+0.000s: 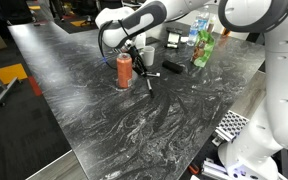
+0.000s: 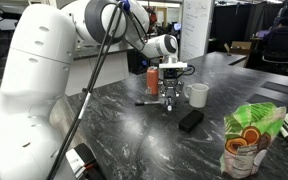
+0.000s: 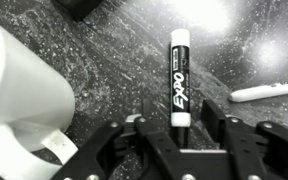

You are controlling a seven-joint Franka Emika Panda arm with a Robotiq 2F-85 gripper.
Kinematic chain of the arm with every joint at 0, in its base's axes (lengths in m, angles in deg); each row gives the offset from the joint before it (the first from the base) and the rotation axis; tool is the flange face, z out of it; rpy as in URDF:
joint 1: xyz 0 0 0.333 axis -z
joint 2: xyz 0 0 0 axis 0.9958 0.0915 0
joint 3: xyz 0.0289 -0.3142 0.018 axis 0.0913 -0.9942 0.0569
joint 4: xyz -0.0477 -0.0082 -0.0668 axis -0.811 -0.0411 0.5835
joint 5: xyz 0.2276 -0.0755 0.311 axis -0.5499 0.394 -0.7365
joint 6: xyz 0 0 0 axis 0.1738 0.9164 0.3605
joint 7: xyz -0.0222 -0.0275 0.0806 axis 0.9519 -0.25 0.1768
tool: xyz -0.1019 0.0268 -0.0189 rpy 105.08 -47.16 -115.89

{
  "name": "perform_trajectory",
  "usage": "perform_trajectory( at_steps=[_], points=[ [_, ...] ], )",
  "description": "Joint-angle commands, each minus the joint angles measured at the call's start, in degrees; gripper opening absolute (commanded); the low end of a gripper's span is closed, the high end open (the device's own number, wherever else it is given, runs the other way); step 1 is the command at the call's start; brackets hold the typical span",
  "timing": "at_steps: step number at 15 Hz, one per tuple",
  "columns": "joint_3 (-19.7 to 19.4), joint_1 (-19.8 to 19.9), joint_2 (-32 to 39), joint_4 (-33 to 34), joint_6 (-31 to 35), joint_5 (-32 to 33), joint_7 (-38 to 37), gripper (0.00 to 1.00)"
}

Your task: Pick up one black marker and put it in the white mug

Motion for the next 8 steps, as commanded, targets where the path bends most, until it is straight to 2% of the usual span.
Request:
perform_trajectory(
  at_steps=[1, 4, 5, 6, 8],
  points=[
    [0.7, 1.2, 1.7, 2.7, -2.3, -0.6, 1.5, 0.22],
    [0.7, 1.3, 2.1, 3.4, -2.9, -0.6, 1.6, 0.02],
    [0.7, 1.3, 2.1, 3.5, -2.9, -0.6, 1.7, 0.0],
    [0.7, 1.4, 2.1, 3.3, -2.7, -0.7, 1.7, 0.04],
    [0.8, 1.5, 2.1, 3.5, -2.7, -0.8, 2.2, 0.04]
  ],
)
